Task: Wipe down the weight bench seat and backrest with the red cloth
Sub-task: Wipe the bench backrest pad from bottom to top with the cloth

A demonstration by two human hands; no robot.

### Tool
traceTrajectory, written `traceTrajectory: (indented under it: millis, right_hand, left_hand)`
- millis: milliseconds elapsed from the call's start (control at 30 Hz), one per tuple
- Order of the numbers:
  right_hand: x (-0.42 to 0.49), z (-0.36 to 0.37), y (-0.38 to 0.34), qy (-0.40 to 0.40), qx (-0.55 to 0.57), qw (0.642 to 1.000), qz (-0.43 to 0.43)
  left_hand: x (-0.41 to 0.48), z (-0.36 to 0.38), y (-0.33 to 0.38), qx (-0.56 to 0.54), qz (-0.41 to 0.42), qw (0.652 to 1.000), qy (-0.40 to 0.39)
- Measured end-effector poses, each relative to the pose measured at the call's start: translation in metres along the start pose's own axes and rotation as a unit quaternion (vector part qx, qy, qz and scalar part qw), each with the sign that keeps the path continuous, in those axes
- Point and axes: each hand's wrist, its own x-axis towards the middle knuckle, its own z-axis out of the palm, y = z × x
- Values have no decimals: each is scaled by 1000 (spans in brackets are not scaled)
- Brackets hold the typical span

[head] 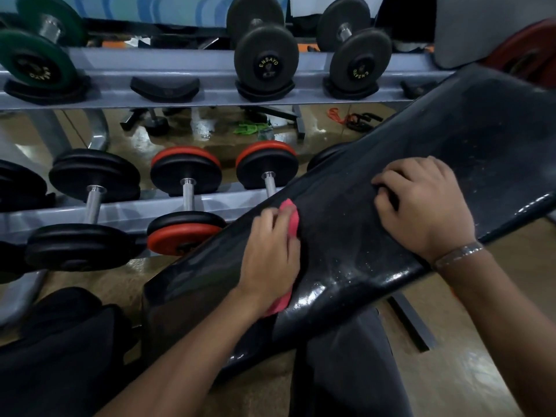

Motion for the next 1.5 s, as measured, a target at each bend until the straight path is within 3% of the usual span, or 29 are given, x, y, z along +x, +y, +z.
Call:
traceTrajectory:
  millis: [67, 167, 267, 367, 533, 600, 700, 733, 833, 933, 1000, 1067, 1133, 1200, 1267, 1333, 1433, 1500]
  right_hand:
    - [0, 1, 0, 14, -1, 1000, -5]
    - [0, 2, -1, 21, -6, 1000, -4]
    - [-1, 1, -1, 17, -6, 1000, -1]
    - [-1, 1, -1, 21, -3, 1000, -3]
    - [-2, 2, 0, 31, 0, 999, -9]
    - [-1, 2, -1, 33, -2, 999, -9]
    - [-2, 2, -2, 33, -5, 999, -8]
    - [-2, 2, -2, 35, -4, 999, -8]
    - [-2, 3, -1, 37, -4, 999, -5]
    - [-2, 3, -1, 37, 1, 999, -5]
    - [-1, 4, -1, 46, 0, 999, -6]
    - [-2, 6, -1, 56, 0, 998, -7]
    - [-2, 5, -1, 61, -2, 998, -3]
    - [-2, 6, -1, 62, -2, 998, 0]
    - [-2, 7, -1, 61, -1, 998, 0]
    - [-2, 5, -1, 59, 3, 998, 1]
    - [-2, 5, -1, 54, 9, 999, 2]
    - [-1, 5, -1, 59, 10, 998, 4]
  left_hand:
    - [-13, -6, -13, 25, 19, 999, -21]
    - [2, -3, -22, 98, -105, 990, 15]
    - [14, 6, -2, 68, -185, 979, 41]
    - [-8, 8, 20, 34, -77, 996, 33]
    - [-43, -16, -1, 12, 124, 989, -80]
    - [-28, -16, -15, 41, 68, 994, -68]
    - [-3, -2, -1, 49, -121, 991, -3]
    - [-3, 3, 10, 47, -131, 990, 10]
    - [-29, 4, 37, 24, 12, 999, -26]
    - [-49, -13, 21, 32, 209, 972, -106]
    - [-45, -18, 1, 47, 238, 964, -110]
    - [-31, -15, -6, 48, 126, 987, -82]
    - [-15, -5, 5, 48, -53, 997, -31]
    - [-10, 5, 28, 54, -127, 990, 9]
    - [-22, 11, 52, 52, -68, 996, 19]
    - [-41, 9, 62, 38, 60, 997, -21]
    - [-44, -5, 36, 43, 243, 965, -87]
    - [-35, -8, 18, 52, 238, 965, -95]
